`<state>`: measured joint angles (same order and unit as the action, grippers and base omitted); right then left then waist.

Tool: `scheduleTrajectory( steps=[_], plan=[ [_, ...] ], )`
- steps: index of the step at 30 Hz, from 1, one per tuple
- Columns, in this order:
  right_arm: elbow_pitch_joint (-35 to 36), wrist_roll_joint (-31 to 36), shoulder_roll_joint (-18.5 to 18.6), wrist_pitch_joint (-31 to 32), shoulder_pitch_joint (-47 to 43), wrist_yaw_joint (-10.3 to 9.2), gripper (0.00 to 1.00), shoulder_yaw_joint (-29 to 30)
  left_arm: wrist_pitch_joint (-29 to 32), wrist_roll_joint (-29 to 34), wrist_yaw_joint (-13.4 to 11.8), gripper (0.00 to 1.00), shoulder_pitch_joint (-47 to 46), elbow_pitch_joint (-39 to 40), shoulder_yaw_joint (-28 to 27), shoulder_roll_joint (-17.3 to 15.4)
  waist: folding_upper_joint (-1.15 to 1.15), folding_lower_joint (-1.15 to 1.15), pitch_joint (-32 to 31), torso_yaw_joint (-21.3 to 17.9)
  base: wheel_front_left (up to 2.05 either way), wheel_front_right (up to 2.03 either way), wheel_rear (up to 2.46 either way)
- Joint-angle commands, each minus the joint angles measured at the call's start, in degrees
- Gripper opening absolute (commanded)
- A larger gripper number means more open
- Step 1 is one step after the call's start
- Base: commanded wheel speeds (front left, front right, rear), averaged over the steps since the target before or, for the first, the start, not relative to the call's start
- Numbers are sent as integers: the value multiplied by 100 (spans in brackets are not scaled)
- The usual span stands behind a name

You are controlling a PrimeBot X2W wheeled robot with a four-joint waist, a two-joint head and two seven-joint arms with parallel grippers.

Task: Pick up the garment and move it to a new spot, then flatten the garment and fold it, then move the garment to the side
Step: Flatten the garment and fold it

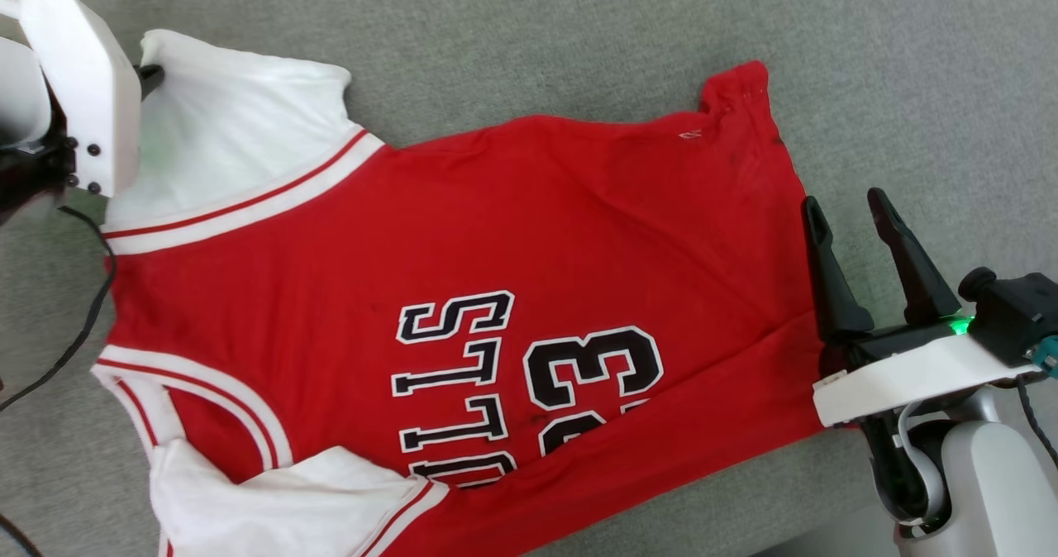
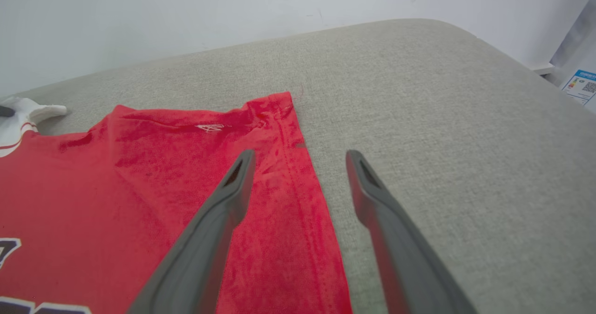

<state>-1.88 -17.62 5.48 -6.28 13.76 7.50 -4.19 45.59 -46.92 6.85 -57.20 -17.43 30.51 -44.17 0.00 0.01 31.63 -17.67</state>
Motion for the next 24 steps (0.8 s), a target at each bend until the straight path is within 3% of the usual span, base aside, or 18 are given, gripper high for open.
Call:
scheduleTrajectory(
  steps=[1, 7, 11, 17, 24],
  plan=[
    [15, 30, 52, 25, 39, -2, 100, 32, -146, -13, 14, 0, 42, -25, -10, 50, 0, -1, -107, 76, 0, 0, 0],
    [167, 74, 346, 350, -58, -2, 100, 85, -741, -81, 49, 0, 241, 184, 97, 160, 0, -1, -574, 323, 0, 0, 0],
    [345, 22, 714, 929, -72, -2, 100, 62, -1174, -153, 54, 0, 496, 610, 196, 163, 0, -1, -926, 548, 0, 0, 0],
    [533, -255, 1570, 2611, 161, -2, 100, -177, -1597, -238, 56, 0, 993, 1493, 339, 34, 0, -1, -1242, 960, 0, 0, 0],
    [426, -482, 2527, 4383, 874, -3, 100, -608, -2046, -201, 15, 0, 1417, 2568, 395, -38, 0, -1, -1095, 1459, 0, 0, 0]
  ],
)
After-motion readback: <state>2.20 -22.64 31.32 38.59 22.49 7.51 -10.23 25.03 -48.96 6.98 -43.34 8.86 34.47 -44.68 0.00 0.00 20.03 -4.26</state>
